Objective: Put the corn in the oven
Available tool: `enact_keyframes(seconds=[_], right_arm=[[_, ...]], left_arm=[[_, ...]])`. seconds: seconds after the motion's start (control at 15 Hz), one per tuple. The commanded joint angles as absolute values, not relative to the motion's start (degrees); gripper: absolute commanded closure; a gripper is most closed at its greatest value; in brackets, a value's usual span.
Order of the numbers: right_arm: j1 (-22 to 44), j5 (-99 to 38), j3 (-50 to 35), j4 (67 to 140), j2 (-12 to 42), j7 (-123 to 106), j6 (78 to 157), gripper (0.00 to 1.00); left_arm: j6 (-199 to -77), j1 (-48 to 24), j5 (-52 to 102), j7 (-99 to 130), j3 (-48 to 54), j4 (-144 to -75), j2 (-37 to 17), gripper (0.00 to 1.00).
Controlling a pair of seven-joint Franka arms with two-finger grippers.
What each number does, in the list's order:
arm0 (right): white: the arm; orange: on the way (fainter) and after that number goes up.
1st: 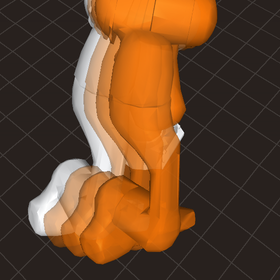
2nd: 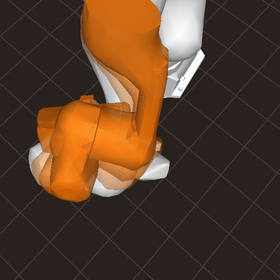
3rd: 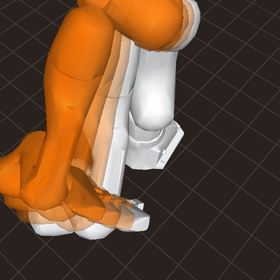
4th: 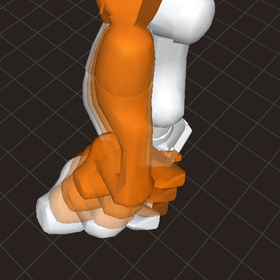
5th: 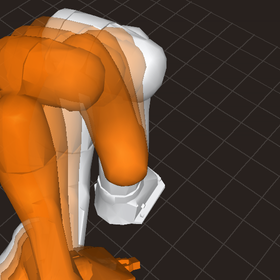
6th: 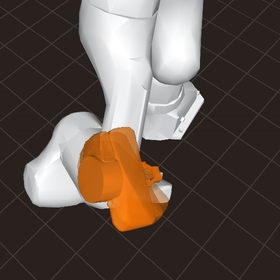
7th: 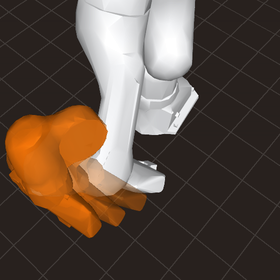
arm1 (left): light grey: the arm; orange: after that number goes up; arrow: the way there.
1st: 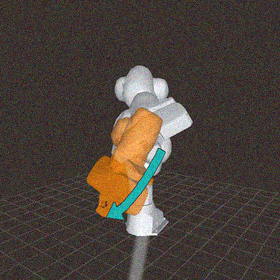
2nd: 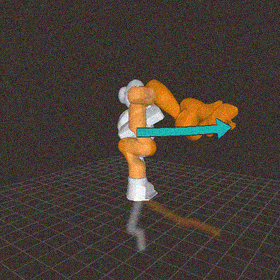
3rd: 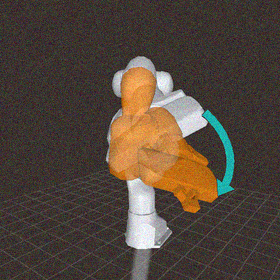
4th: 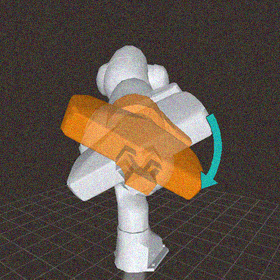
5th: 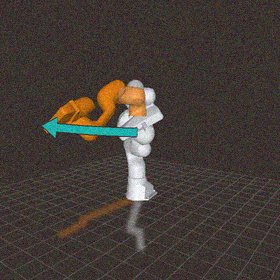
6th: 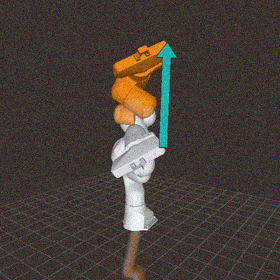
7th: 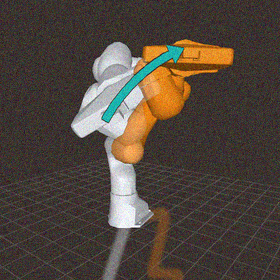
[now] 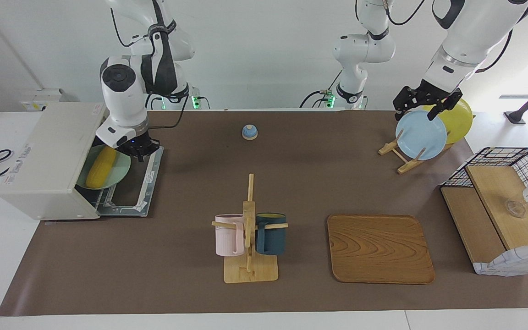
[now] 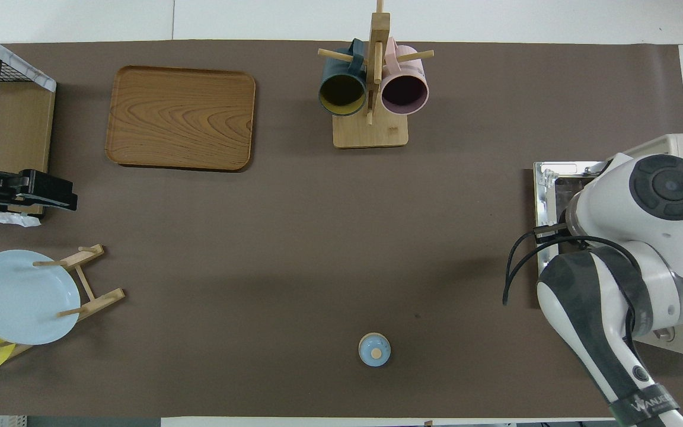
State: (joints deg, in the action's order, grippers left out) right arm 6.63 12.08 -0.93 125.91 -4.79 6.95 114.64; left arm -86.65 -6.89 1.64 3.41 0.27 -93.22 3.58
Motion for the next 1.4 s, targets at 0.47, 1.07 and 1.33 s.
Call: enact_keyframes(seconds=[0.47, 1.07, 1.33], right_arm=[[9.33, 12.04, -0.88, 138.77, -3.43, 22.06, 129.44, 1.00], [5.37, 12.30, -0.88, 142.91, -3.43, 20.14, 134.12, 1.00], [3.00, 12.30, -0.97, 143.26, -3.52, 17.59, 134.21, 1.00]], left_arm=[[-86.04, -6.59, 0.70, 3.16, 0.35, -93.43, 4.04, 0.00], [-86.04, -6.59, 0.70, 3.16, 0.35, -93.34, 4.04, 0.00], [-85.96, -6.59, 0.70, 3.16, 0.35, -93.43, 4.04, 0.00]])
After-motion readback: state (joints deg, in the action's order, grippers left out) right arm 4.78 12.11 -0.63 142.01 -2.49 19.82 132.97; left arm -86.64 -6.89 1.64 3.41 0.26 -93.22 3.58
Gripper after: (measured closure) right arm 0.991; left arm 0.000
